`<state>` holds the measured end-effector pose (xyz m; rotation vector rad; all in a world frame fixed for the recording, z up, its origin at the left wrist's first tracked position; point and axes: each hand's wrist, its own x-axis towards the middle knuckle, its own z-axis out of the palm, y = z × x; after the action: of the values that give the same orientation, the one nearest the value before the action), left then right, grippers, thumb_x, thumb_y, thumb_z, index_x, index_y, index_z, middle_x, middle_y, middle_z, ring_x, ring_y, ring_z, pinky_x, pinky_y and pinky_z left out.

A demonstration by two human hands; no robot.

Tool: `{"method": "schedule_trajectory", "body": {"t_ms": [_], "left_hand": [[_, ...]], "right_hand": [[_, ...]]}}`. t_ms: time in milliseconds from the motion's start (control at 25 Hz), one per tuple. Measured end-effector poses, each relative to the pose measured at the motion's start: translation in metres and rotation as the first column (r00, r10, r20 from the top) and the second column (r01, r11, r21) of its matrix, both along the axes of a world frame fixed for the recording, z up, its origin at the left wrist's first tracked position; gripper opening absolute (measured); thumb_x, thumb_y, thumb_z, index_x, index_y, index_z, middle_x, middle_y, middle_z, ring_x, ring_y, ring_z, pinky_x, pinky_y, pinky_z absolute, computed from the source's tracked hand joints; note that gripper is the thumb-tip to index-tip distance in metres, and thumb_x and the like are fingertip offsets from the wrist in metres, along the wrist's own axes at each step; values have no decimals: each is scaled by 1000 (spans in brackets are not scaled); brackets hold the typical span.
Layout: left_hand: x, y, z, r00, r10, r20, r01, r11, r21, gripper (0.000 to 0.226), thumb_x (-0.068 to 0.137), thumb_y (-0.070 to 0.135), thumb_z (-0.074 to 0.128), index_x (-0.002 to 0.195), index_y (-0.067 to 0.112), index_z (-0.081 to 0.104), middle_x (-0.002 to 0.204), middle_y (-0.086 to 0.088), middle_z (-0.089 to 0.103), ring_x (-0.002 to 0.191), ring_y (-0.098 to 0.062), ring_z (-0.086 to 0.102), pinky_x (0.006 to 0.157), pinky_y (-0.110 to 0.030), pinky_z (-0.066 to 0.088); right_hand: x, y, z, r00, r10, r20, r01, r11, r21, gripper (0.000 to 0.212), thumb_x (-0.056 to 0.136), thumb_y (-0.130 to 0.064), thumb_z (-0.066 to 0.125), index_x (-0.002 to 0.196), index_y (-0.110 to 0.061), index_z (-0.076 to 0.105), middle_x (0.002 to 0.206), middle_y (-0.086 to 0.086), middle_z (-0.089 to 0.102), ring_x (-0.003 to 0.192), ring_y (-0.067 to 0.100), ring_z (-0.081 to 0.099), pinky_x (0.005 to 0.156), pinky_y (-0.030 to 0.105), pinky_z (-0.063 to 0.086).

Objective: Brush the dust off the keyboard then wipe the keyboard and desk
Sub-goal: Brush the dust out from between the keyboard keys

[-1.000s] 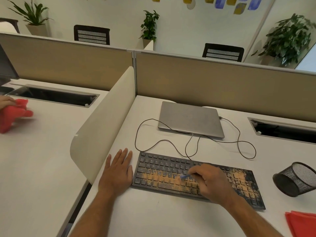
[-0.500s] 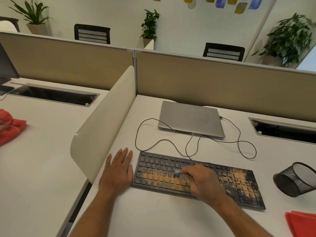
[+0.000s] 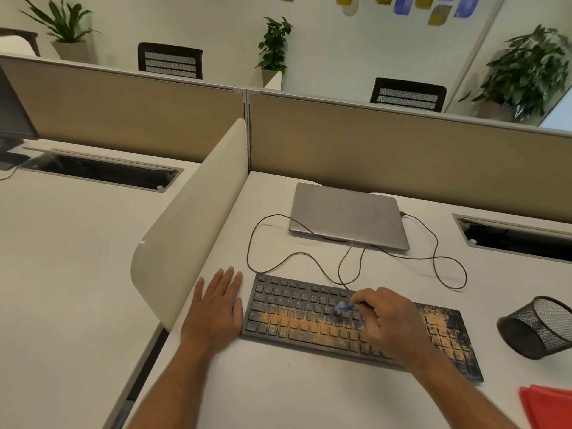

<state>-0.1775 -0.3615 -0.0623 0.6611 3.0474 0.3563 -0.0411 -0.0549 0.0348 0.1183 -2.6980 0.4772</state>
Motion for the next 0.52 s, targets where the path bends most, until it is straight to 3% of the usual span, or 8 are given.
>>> {"method": "schedule_trajectory", "body": {"t_ms": [160, 320, 520], "left_hand": [[0, 1, 1, 1000, 7, -4, -7, 1000, 1, 76, 88, 47, -1, 160, 25, 14, 167, 6, 9, 154, -11, -2, 124, -42, -8], [0, 0, 0, 1000, 5, 0, -5, 1000, 0, 76, 89, 47, 0, 160, 24, 15, 167, 6, 9, 154, -11, -1, 125, -43, -6], [0, 0, 1, 1000, 3, 12, -3, 1000, -15, 77, 88, 47, -3, 160, 25, 11, 167, 7, 5, 154, -11, -4, 125, -44, -6]], "right_hand": [[-3, -21, -11, 999, 54, 0, -54, 996, 65, 12, 80, -22, 62, 90, -28, 66, 67, -12, 59, 57, 2, 48, 44, 20, 43], [-12, -38, -17, 997, 66, -40, -66, 998, -14, 21, 88, -29, 48, 91, -26, 68, 68, -11, 62, 57, 6, 52, 45, 25, 47], [-18, -46, -22, 997, 75, 13, -74, 993, -95, 24, 90, -33, 45, 96, -29, 68, 73, -13, 64, 60, 3, 52, 49, 28, 49]]}}
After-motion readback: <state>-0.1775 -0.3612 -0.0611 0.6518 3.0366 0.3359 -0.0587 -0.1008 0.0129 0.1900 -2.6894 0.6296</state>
